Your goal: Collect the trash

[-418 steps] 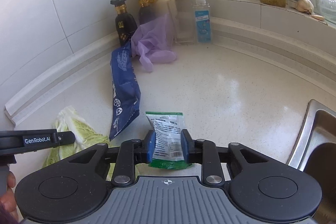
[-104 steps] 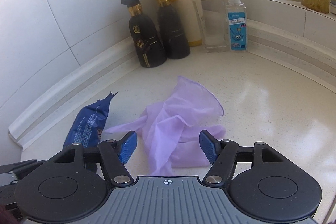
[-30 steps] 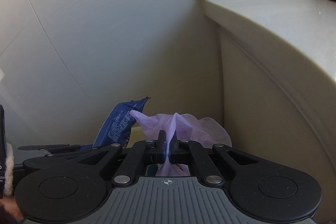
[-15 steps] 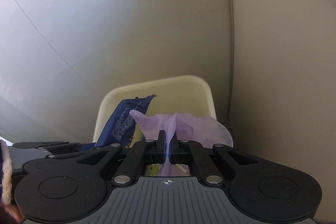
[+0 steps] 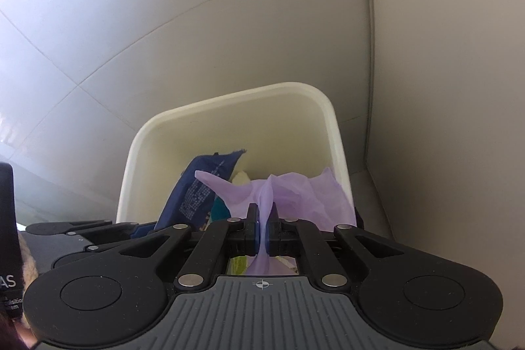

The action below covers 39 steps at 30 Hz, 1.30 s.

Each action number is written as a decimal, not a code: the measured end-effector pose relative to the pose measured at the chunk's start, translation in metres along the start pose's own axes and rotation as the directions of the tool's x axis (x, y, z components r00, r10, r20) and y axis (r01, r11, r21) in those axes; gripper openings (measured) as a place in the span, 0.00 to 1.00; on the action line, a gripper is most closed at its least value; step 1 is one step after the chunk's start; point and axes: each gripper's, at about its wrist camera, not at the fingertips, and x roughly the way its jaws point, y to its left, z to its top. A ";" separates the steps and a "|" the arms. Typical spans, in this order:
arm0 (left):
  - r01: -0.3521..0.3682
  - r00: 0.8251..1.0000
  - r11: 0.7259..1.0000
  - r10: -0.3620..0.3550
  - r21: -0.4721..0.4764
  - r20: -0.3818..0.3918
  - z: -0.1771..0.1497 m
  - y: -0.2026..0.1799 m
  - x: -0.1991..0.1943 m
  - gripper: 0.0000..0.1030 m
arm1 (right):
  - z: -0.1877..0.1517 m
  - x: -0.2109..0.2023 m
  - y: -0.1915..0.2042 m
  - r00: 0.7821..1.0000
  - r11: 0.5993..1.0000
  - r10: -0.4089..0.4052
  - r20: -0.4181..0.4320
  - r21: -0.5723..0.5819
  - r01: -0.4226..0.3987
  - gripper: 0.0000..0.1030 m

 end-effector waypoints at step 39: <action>-0.108 0.967 0.994 0.098 0.030 0.235 -0.080 -0.030 -0.186 0.99 | -0.091 -0.227 0.033 0.969 0.994 -0.055 0.239 -0.077 0.076 0.81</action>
